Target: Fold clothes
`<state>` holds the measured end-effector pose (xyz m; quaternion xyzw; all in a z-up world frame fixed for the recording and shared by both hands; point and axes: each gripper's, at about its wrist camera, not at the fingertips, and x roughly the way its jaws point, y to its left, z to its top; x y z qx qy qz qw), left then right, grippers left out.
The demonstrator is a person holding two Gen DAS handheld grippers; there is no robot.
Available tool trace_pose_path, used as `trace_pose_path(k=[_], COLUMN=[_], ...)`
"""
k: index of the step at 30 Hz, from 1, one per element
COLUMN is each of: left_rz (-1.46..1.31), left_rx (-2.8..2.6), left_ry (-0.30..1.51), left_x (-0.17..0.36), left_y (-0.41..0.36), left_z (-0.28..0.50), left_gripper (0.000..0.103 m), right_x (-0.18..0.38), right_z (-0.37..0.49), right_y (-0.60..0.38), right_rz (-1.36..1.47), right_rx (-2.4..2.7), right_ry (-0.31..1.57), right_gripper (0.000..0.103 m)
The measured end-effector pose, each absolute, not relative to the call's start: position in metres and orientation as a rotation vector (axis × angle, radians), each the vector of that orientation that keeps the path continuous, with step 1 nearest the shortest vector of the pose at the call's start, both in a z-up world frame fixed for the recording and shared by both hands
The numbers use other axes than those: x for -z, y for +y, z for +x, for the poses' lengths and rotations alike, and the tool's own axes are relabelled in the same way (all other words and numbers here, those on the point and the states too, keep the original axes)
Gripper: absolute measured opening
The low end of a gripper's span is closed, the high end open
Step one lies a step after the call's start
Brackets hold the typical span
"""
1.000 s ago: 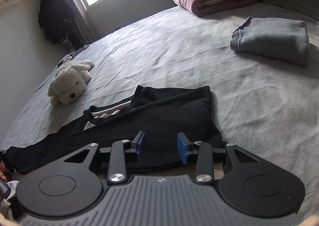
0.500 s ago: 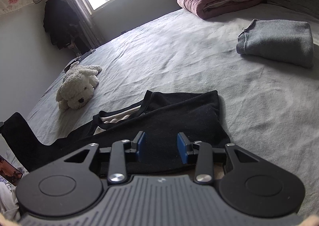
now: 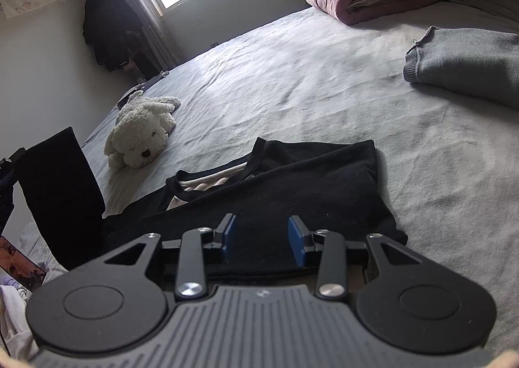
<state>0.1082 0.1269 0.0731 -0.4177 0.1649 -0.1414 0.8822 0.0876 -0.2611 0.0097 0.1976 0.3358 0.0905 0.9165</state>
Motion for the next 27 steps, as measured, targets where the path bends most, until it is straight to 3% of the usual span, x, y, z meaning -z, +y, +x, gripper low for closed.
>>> trace_pose_path(k=[12,21,25,27], left_rz=[-0.740,-0.606,-0.570,-0.529], left_rx=[0.472,0.510,0.523,0.536], left_ry=[0.528,0.748,0.795,0.811], left_x=[-0.020,0.037,0.028,0.015], left_y=[0.039,0.015,0.020,0.025], left_z=[0.114,0.118,0.108,0.101], left_gripper=[0.007,0.009,0.036,0.040], right_x=[-0.005,-0.006,-0.009,-0.011], right_z=[0.091,0.091,0.091,0.091], right_y=[-0.263,-0.249,-0.240,-0.235], right_rz=[0.431,0.423,0.418,0.415], right_rx=[-0.194,-0.238,-0.272,-0.288], right_ry=[0.712,0.719,0.715,0.713], right_gripper=[0.040,0.040,0.040,0.040])
